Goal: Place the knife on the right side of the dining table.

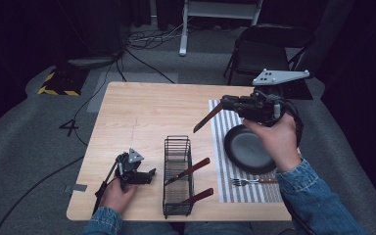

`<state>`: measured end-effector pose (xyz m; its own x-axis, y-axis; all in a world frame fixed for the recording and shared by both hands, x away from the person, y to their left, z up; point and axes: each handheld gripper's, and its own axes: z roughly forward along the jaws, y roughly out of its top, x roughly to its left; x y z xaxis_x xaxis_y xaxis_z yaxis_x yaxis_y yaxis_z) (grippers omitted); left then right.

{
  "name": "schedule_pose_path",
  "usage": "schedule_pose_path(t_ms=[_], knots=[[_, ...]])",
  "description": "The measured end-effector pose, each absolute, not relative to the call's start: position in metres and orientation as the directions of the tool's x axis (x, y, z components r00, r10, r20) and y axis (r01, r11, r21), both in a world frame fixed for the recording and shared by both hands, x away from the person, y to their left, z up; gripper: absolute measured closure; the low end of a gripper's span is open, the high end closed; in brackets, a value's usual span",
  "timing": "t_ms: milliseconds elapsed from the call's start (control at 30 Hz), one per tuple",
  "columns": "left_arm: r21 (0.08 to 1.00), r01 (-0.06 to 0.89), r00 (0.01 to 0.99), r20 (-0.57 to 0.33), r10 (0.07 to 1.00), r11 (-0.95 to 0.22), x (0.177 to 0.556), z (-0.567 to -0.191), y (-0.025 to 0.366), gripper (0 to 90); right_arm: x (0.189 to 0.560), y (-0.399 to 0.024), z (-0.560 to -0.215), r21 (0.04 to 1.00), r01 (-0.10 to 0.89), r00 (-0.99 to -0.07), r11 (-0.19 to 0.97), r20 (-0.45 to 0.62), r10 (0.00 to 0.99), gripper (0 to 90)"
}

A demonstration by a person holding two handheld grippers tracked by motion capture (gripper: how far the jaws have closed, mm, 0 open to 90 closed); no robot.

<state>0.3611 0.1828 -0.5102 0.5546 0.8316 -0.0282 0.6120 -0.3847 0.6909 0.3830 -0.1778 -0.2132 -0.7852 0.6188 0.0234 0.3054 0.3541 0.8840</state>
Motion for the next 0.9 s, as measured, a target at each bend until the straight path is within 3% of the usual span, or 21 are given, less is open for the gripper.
schedule_pose_path(t_ms=[433, 900], knots=[[0.690, 0.613, 0.555, -0.029, 0.831, -0.385, 0.361, -0.510, 0.183, 14.8, 0.427, -0.207, -0.225, 0.885, 0.343, -0.713, 0.316, 0.025, 0.701, 80.0], [0.690, 0.614, 0.554, -0.029, 0.832, -0.384, 0.361, -0.510, 0.183, 14.8, 0.479, -0.238, -0.272, 0.871, 0.402, -0.641, 0.283, 0.047, 0.766, 80.1]])
